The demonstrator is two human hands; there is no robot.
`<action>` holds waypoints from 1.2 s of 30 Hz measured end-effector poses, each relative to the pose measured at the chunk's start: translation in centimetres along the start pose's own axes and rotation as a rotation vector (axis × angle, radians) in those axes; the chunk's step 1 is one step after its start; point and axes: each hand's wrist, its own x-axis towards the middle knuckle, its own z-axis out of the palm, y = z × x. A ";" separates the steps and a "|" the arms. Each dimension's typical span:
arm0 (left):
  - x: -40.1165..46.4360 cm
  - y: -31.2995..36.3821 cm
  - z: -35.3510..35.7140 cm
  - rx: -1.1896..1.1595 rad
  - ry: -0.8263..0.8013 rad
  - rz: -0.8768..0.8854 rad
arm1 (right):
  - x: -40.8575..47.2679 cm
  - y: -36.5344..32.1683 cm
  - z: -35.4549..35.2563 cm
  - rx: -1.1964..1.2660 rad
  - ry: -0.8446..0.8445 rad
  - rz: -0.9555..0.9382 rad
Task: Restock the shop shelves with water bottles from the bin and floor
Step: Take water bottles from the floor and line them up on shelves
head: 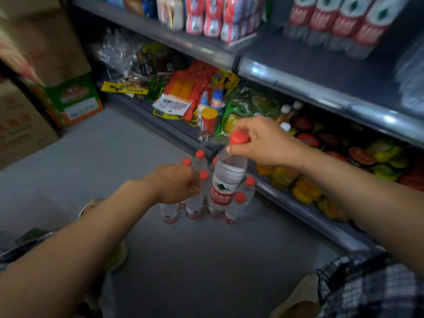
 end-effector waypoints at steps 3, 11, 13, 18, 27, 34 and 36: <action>0.9 0.9 -3.7 -0.019 0.080 0.058 | 0.4 -0.3 -4.7 0.070 0.107 0.016; 4.3 4.1 -13.4 0.011 0.267 0.175 | 1.3 0.0 -15.3 0.166 0.367 0.052; 5.6 4.8 -15.7 0.008 0.305 0.193 | 1.9 0.6 -17.3 0.164 0.462 0.055; 8.9 6.6 -20.5 -0.006 0.404 0.264 | 3.2 2.6 -21.7 0.081 0.709 0.094; 16.6 7.9 -23.9 -0.018 0.493 0.312 | 7.0 7.8 -28.1 -0.154 0.890 0.200; 21.8 8.7 -24.8 -0.013 0.495 0.327 | 10.1 12.2 -31.5 -0.374 0.772 0.378; 22.9 8.8 -24.9 -0.027 0.491 0.337 | 11.0 13.1 -32.2 -0.382 0.726 0.423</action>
